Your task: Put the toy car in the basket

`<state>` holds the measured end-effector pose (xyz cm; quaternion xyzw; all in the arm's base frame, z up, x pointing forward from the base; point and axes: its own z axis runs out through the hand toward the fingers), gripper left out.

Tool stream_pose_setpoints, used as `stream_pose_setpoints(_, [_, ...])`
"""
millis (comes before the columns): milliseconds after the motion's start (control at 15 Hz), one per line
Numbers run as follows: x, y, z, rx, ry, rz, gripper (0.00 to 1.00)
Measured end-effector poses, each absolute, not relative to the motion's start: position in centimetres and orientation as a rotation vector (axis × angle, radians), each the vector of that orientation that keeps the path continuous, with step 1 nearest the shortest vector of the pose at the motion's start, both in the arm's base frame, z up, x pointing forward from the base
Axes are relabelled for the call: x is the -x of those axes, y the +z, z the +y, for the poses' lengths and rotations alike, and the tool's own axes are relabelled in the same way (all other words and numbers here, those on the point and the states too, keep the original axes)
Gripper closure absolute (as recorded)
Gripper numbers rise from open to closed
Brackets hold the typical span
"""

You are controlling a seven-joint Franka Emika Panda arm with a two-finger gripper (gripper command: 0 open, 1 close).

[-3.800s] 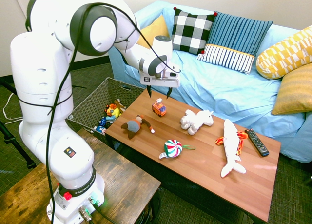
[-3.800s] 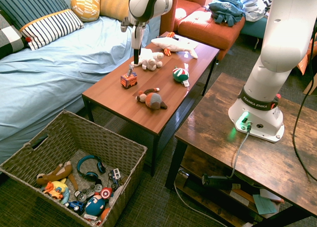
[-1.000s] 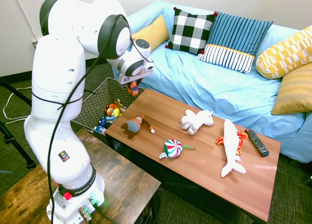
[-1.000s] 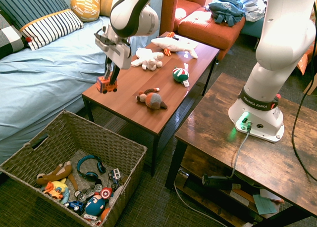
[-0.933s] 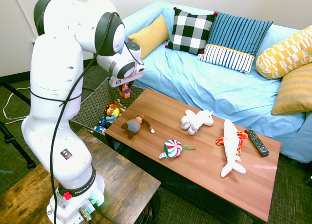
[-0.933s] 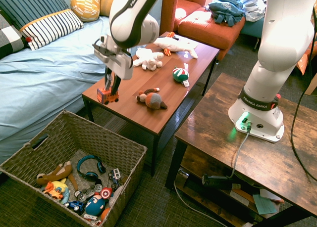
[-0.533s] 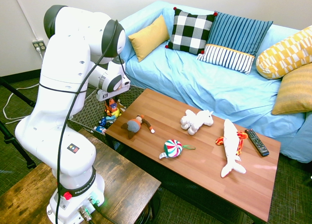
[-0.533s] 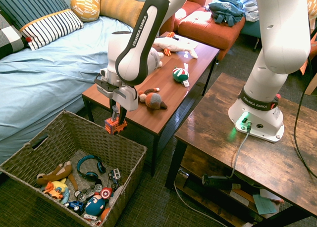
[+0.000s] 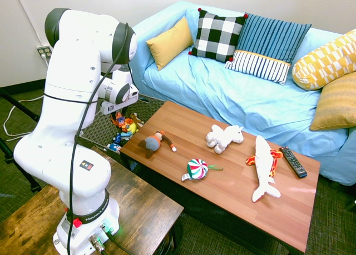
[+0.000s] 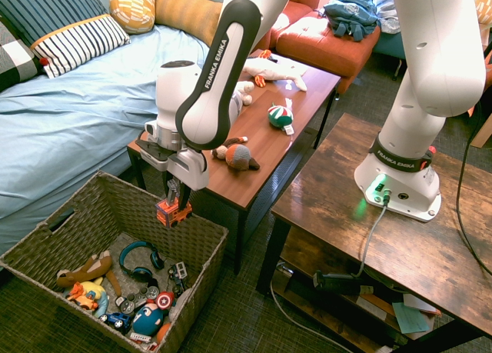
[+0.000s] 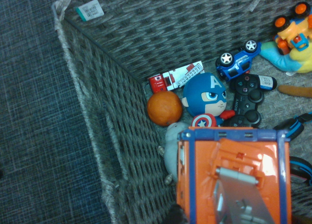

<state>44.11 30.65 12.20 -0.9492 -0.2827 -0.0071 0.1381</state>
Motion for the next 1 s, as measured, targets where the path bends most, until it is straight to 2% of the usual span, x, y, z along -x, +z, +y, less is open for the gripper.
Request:
stream_pose_setpoints(533, [-46.4, 13.5, 27.6, 2.751, -0.071, -0.769, 0.0])
stream_pose_setpoints(667, [-49.0, 16.8, 22.5, 2.765, -0.168, -0.697, 0.0])
stream_pose_setpoints(800, [-52.0, 21.2, 13.8, 2.79, -0.3, -0.569, 0.0])
stream_pose_setpoints(1000, [-53.5, 25.7, 2.4, 2.845, -0.437, -0.278, 0.0])
